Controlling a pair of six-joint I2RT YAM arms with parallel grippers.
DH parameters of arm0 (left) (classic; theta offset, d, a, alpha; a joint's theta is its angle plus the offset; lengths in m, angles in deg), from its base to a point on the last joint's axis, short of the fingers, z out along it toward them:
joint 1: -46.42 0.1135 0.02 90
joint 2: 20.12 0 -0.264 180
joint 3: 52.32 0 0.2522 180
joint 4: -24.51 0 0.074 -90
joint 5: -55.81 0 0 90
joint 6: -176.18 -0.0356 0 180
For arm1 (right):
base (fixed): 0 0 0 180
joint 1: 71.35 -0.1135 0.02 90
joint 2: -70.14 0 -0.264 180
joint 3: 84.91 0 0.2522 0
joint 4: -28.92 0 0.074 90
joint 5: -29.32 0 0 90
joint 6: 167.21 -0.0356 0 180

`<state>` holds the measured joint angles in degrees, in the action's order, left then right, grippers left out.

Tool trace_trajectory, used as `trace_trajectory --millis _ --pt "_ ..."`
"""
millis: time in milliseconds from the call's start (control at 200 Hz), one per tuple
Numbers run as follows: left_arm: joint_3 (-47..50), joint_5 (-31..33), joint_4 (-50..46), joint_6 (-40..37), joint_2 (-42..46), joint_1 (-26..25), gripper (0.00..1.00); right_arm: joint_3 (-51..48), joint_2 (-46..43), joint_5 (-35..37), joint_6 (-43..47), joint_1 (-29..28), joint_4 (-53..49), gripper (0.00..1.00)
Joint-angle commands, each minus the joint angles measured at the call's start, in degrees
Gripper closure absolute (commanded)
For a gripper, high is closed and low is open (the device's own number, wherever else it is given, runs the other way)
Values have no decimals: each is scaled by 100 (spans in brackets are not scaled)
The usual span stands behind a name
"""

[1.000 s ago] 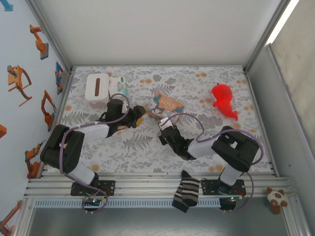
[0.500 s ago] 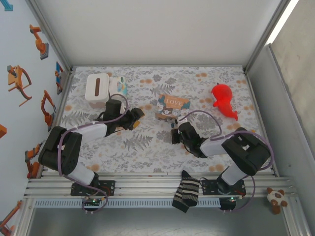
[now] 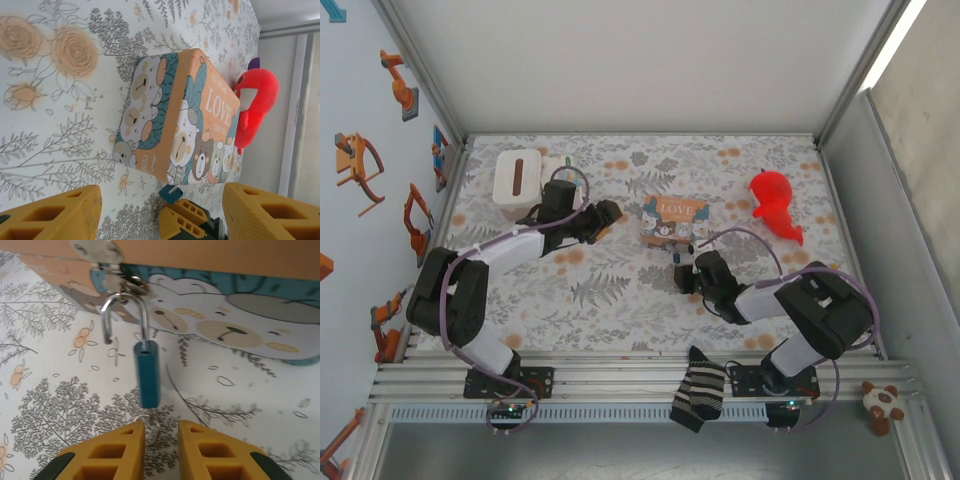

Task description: Unlock the padlock with the key

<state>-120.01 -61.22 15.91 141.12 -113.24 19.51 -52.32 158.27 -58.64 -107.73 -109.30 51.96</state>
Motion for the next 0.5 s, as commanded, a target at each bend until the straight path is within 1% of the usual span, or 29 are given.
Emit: trace_trajectory --millis 0,135,210,336,411,496 --pt "-363 -56 -406 -458 -381 -84 35 -157 -261 1 -138 141 -97 73" --pt "-888 -149 -699 -805 -811 -136 34 -141 -700 -327 -71 285 -515 61" --pt "-1133 -240 -788 -952 -1020 -169 33 -45 -1034 -607 -16 365 -829 52" --pt "-1548 -412 -976 -1151 -1388 -238 33 135 -1314 -1088 -164 565 -1077 39" --pt "-1758 -459 -1103 -1251 -1598 -285 33 233 -1289 -1319 -306 690 -1047 34" --pt "-1896 -609 -1092 -1284 -1836 -333 33 398 -1165 -1561 -355 832 -1017 31"
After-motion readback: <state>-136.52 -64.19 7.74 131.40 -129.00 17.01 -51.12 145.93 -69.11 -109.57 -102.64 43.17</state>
